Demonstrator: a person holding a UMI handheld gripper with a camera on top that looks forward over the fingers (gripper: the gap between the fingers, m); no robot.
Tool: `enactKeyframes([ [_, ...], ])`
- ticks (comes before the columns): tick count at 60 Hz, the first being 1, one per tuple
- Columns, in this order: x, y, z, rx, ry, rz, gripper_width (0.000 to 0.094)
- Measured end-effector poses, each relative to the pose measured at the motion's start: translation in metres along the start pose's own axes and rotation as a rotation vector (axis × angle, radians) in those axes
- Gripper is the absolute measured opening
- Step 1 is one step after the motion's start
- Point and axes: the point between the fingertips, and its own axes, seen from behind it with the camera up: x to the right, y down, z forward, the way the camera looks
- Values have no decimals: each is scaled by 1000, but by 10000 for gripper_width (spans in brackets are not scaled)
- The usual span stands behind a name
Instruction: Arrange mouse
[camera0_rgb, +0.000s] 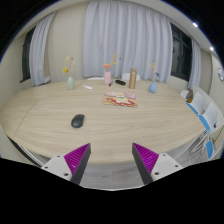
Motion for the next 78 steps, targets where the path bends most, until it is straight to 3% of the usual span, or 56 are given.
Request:
enactKeyframes([
  [21,-103,28,-5,-27,-133,-29,861],
  [34,-163,31,29,-23,-191,-87,857],
  [58,-192,-11,192,-38,-102,-53,855],
  [78,-192,-36,268,-60,-53,-39,851],
])
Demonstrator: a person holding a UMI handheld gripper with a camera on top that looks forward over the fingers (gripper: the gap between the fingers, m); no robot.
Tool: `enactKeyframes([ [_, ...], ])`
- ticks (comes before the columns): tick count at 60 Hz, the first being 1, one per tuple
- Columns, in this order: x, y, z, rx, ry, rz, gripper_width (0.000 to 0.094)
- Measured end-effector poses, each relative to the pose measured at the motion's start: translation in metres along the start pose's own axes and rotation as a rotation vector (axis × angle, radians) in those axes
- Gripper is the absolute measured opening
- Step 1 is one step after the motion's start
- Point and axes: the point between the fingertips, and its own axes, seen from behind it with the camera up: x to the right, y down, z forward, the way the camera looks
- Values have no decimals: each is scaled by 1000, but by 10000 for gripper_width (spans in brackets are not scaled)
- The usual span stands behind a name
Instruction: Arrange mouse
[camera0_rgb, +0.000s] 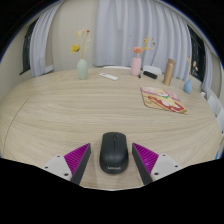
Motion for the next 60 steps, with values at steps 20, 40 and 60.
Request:
enactKeyframes([
  [20,-1,-4,9,-26,-12,43,632],
  [40,4,-27,-10,-23,-21,81,365],
  [60,131,-216,-9,171,51,80,365],
])
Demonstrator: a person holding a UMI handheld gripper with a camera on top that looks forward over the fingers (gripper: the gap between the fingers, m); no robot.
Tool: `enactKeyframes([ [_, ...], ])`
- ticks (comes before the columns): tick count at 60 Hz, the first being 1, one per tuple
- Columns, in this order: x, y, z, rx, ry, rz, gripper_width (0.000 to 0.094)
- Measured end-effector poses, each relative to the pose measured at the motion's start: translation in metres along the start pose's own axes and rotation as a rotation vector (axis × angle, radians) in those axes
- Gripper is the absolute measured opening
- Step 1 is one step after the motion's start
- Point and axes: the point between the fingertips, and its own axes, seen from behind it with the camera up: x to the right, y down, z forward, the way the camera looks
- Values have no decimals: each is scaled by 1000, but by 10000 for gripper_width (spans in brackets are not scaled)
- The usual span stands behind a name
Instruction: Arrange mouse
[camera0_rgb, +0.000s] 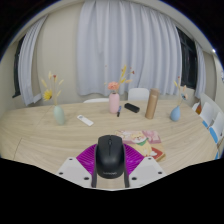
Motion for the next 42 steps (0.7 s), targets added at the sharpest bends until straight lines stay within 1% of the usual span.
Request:
enactKeyframes([
  [5,48,-26,41,20,35,-12,365],
  [11,98,-22,97,-9,62,-30,362],
  [16,124,-3,139,-46,56,-26,364],
  [22,137,28,176,-89,27,-27,366],
  [27,141,52,194,-136,5,-39,368],
  [33,140,74,203,-161,-16,-52,373],
  [35,139,81,204,-173,-24,-54,394],
  [37,138,78,204,-154,-33,-41,404],
  [39,137,79,204,-158,-38,-38,425],
  [42,136,80,202,-166,-44,-40,566],
])
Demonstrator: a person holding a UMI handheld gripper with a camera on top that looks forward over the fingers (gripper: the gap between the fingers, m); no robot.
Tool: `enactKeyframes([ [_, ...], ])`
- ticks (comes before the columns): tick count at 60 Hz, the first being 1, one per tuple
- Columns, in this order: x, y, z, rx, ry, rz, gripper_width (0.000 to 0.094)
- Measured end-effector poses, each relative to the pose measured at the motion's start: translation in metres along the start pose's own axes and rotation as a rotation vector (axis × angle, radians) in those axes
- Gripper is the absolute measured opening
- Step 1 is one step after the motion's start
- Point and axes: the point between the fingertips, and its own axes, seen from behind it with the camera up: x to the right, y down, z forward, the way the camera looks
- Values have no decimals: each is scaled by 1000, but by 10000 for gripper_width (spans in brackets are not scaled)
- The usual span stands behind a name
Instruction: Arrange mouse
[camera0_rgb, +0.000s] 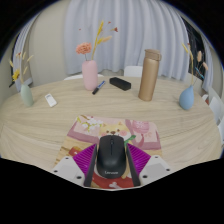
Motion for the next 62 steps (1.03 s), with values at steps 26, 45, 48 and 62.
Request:
enactKeyframes([
  [26,-73,-33,-202,149,-16,4,857],
  [45,-148,96,-298,42,-3,31,855],
  [48,-155,107,-305,35,2,30,855],
  [62,-158,122,-318,31,50,29,860],
])
